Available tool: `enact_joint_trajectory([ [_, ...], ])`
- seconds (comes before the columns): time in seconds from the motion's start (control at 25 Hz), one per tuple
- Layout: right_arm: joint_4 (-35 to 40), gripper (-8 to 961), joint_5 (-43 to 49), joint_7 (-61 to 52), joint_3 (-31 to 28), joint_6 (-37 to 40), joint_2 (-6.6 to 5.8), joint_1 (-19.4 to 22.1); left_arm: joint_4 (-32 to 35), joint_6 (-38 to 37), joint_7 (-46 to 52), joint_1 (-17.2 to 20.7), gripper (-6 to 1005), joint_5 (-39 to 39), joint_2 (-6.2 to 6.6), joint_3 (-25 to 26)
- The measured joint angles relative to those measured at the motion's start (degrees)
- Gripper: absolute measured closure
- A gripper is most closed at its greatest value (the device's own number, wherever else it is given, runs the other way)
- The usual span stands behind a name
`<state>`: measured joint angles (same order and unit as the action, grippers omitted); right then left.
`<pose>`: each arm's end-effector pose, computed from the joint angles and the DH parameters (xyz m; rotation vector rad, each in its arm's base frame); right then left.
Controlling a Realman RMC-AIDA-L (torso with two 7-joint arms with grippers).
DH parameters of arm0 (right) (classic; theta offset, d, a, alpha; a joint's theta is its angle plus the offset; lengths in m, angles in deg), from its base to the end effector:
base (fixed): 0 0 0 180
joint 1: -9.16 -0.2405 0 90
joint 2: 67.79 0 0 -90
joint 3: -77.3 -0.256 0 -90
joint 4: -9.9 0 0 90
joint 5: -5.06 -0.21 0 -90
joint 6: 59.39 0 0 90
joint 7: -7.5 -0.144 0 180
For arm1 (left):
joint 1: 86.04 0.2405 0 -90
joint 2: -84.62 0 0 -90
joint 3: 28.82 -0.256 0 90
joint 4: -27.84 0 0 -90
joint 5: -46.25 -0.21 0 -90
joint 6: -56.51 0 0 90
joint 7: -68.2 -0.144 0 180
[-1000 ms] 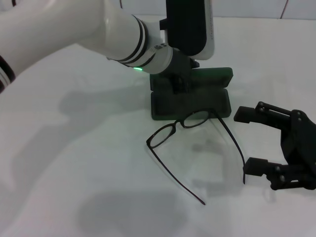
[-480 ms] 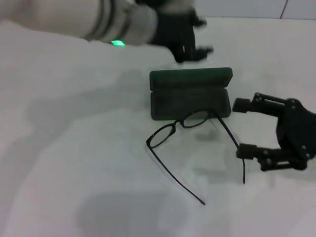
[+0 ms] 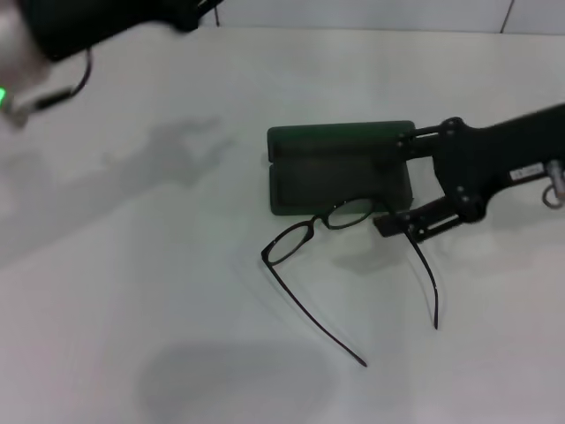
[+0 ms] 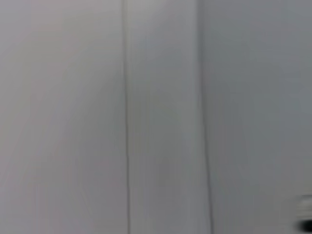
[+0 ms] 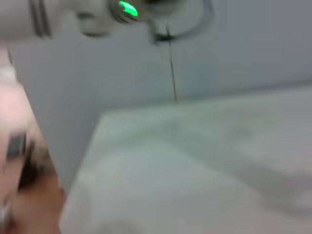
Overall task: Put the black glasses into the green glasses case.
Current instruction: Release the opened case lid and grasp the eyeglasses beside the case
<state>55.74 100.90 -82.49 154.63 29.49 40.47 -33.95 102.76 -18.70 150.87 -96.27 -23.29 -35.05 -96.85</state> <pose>0.1463 0.3704 0.0075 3.0673 -0.0812 -0.4303 -0.1704 0.3168 0.0817 -2.3115 -0.1817 -1.1273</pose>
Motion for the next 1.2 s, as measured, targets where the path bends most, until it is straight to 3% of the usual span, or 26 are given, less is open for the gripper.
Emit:
enact_joint_trajectory([
  [0.04,0.36,85,3.04,-1.72,-0.62,-0.24,0.45,-1.83,0.00,0.00,0.00,0.00,585,0.00,0.00,0.00],
  [0.12,0.21,86,10.93,-5.68,-1.63,-0.92,1.77,-7.78,-13.91,-14.18,-11.25,2.47,653,7.94,0.41,5.26],
  [0.24,-1.52,88,19.72,-8.33,-1.60,-1.85,4.43,-15.41,-24.94,-22.14,-14.77,1.82,737,7.79,0.55,11.14],
  [0.32,-2.17,89,24.11,-8.45,-1.12,-3.04,6.45,-18.13,-31.76,-25.48,-17.67,1.02,772,7.29,1.10,13.32],
  [0.4,-2.49,113,27.89,-8.96,3.27,-6.52,7.82,-21.24,-38.44,-28.75,-22.67,0.39,807,6.26,1.84,14.09],
  [0.6,-4.16,233,28.52,-11.60,15.91,-14.49,7.94,-26.06,-41.43,-30.44,-25.67,0.89,894,1.59,1.89,14.26],
  [0.68,-4.46,234,28.67,-12.23,19.57,-16.46,7.94,-27.21,-41.75,-30.50,-25.71,1.05,893,-0.44,1.57,14.36],
  [1.04,-6.04,240,28.38,-12.57,26.34,-18.78,7.93,-28.63,-48.53,-30.55,-29.19,-1.45,893,-1.56,0.37,14.21],
  [1.12,-6.04,341,28.25,-12.79,27.61,-18.78,7.93,-28.59,-49.80,-30.33,-29.77,-2.04,893,-1.90,0.36,14.19],
  [1.2,-5.90,346,27.79,-13.23,28.87,-18.95,7.93,-28.58,-50.50,-30.19,-30.26,-2.27,894,-2.12,0.36,14.25],
])
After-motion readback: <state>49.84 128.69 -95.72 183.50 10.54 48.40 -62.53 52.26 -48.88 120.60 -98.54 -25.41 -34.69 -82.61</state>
